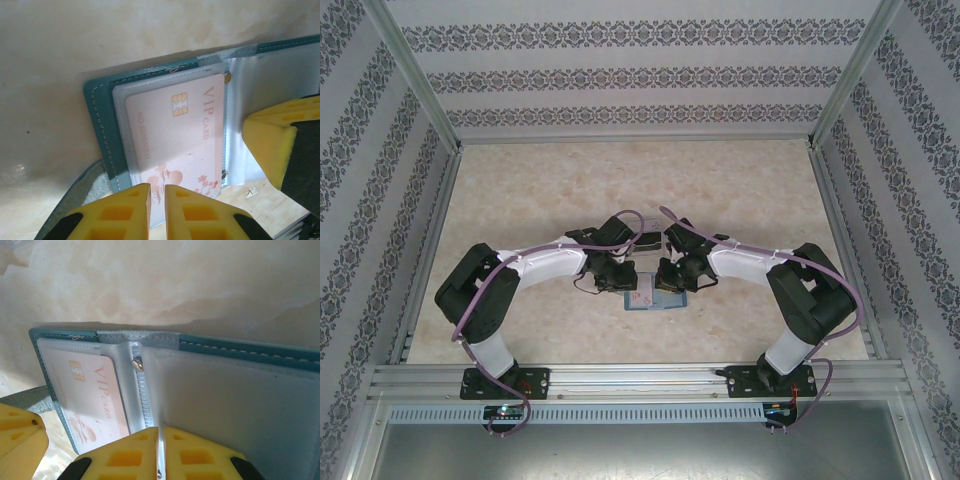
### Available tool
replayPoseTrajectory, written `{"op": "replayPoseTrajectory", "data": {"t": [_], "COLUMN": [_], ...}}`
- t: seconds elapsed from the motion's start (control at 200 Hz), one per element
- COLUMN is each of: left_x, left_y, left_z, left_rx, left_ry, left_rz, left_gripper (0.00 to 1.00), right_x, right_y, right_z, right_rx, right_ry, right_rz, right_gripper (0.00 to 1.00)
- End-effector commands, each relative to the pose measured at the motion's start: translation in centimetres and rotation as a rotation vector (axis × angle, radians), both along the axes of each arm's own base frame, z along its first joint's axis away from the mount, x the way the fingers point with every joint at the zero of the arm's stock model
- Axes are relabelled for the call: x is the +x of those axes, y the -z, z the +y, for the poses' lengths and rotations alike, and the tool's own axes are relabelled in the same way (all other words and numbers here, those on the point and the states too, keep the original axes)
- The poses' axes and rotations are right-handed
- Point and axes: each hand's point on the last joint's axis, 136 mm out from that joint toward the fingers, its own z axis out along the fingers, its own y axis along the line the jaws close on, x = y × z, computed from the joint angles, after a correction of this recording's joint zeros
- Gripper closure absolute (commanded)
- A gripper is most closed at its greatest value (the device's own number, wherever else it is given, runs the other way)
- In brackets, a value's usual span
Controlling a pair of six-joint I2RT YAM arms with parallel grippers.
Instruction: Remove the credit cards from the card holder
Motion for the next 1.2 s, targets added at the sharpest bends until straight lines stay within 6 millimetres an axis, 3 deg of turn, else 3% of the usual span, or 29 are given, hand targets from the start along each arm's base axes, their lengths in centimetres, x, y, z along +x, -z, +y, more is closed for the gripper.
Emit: {"op": "replayPoseTrajectory", "data": {"t": [0.0, 0.465, 0.765, 1.194], "left_x": [1.1, 0.3, 0.1, -0.1], "left_y": [-0.5, 2.8, 2.9, 2.6], "left_z": [-0.4, 1.6, 1.9, 2.0], "left_rx": [-0.015, 0.118, 0.125, 0.117], "left_ry": [-0.018, 0.0, -0.002, -0.007], "left_rz": [-0.023, 0.015, 0.014, 0.009], "left_gripper": [0.84, 0.83, 0.84, 0.84], "right_x": [0.2, 0.1, 0.3, 0.2], "right_y": [0.3, -0.8, -1.4, 0.3], "right_z": [-0.2, 1.5, 2.9, 3.0], "right_rx": [0.001, 0.084, 0.142, 0.11], "right_ry": [-0.009, -0.02, -0.033, -0.035], "right_rz": [-0.012, -0.024, -0.035, -0.01], "right_gripper": [0.87, 0.78, 0.81, 0.81]}}
